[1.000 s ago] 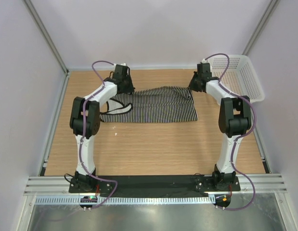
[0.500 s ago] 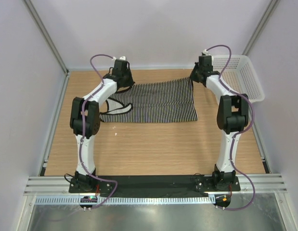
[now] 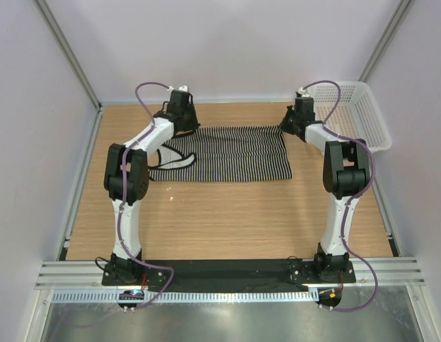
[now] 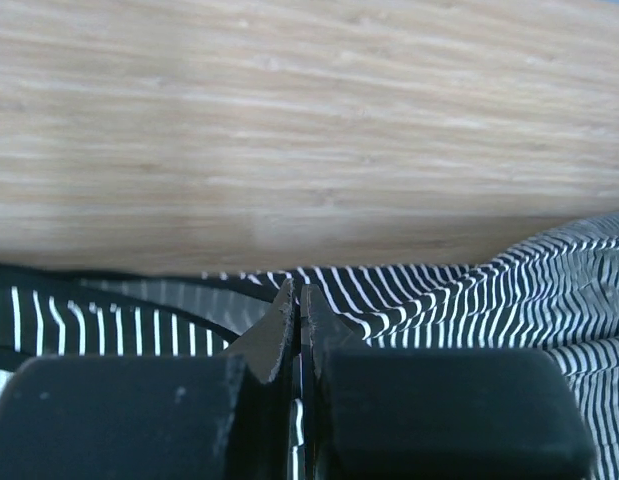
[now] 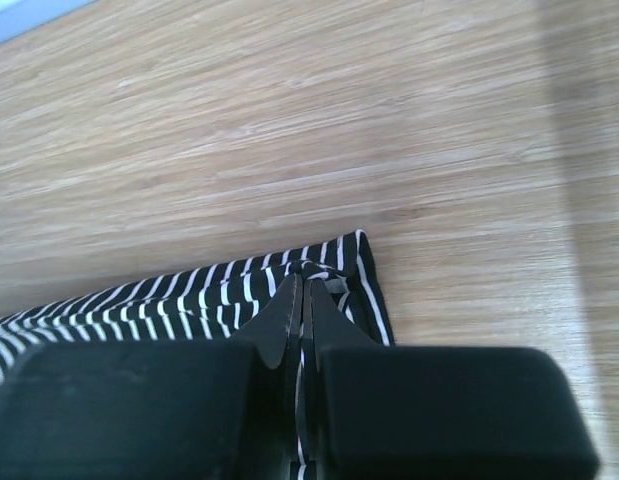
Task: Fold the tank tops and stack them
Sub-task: Fold the tank top
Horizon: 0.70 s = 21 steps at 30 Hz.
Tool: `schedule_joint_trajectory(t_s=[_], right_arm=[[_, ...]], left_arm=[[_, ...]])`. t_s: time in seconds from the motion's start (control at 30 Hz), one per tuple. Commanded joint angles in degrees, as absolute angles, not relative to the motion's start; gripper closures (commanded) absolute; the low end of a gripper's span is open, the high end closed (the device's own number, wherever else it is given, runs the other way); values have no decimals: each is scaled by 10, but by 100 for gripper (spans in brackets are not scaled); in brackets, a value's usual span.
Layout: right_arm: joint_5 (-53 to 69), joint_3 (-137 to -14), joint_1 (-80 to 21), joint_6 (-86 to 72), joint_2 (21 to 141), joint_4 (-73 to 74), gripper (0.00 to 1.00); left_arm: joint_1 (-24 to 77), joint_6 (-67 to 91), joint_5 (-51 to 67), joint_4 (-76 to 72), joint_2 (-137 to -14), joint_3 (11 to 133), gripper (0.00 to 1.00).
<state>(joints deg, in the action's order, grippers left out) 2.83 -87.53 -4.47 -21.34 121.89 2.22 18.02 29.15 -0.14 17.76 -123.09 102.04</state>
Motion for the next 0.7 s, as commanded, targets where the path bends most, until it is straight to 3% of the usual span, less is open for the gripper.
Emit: schedule_joint_trajectory(t_s=[0.0, 0.67], right_arm=[[43, -861, -43, -191, 1155, -53, 98], [12, -670, -41, -214, 1031, -167, 99]], left_arm=[[187, 276, -2, 160, -1199, 997, 100], [205, 282, -15, 127, -1149, 899, 100]])
